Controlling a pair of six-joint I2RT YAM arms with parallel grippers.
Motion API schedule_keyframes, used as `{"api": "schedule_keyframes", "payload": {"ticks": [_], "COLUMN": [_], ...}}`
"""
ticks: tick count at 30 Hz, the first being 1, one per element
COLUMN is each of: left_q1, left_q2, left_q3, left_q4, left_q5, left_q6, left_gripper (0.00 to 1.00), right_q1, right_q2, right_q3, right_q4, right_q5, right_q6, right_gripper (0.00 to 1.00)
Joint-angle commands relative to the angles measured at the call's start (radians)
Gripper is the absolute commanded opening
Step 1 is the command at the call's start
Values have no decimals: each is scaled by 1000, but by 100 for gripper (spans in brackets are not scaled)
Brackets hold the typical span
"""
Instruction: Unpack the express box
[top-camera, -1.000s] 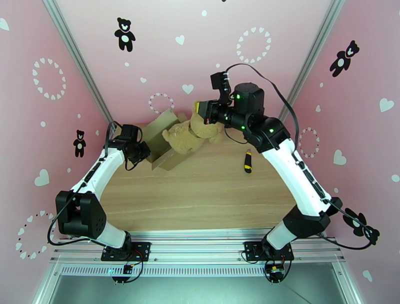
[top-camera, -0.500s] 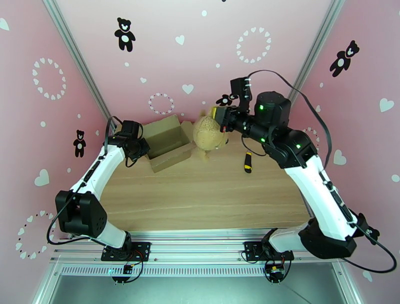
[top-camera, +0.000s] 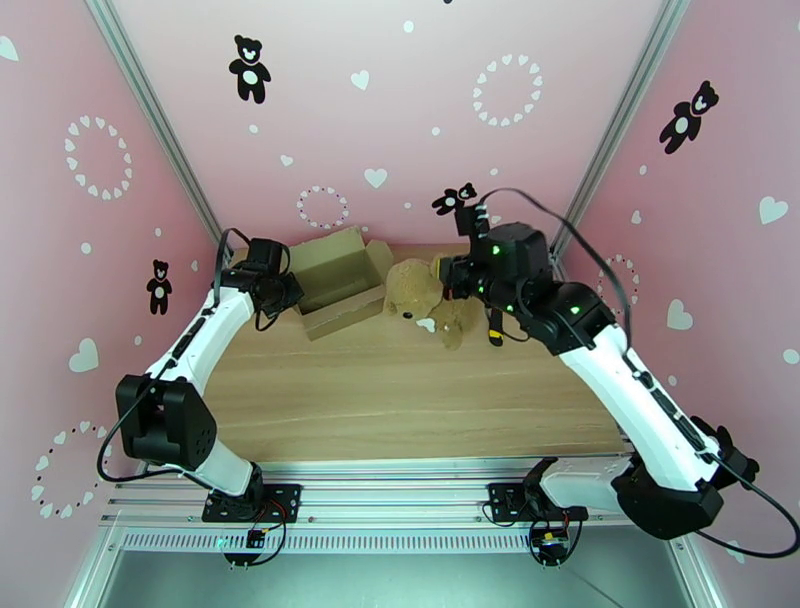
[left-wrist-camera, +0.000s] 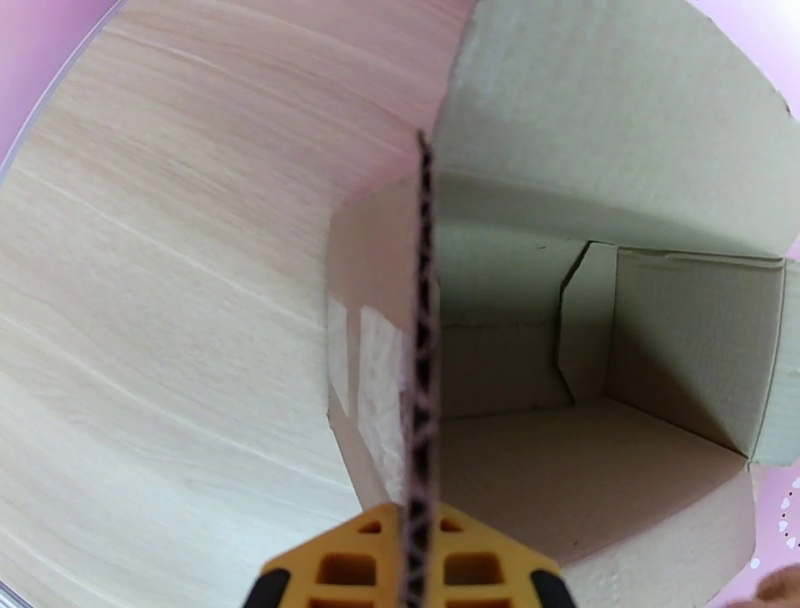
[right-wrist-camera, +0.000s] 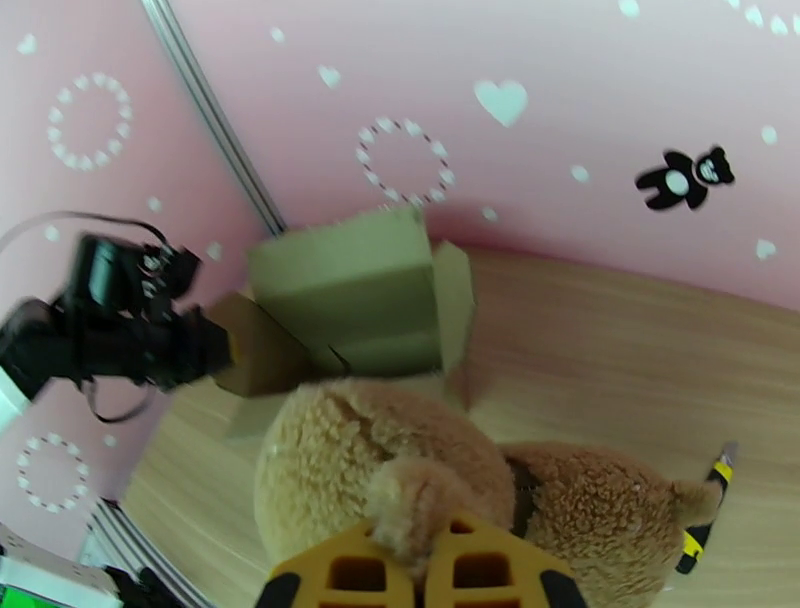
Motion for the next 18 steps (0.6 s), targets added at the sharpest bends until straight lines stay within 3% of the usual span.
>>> {"api": "schedule_keyframes", "payload": {"ticks": [1, 3, 4, 18], "left_q1": [-9, -8, -9, -8], "left_q2": [24, 18, 15, -70], "left_q3": [30, 31, 31, 67], "left_q4": [32, 41, 45, 13], "left_q5": [33, 39, 40, 51], "left_q6": [-1, -11, -15, -44], "left_gripper": [32, 48, 51, 55], "right_q1": [-4, -4, -4, 11], "right_q2": [-57, -74, -84, -75], "right_q3": [-66, -116, -140, -349], "right_q4": [37, 59, 68, 133], "right_q5": [28, 23, 19, -71], "right_q6": [-29, -34, -36, -94], "right_gripper": [0, 0, 0, 0]}}
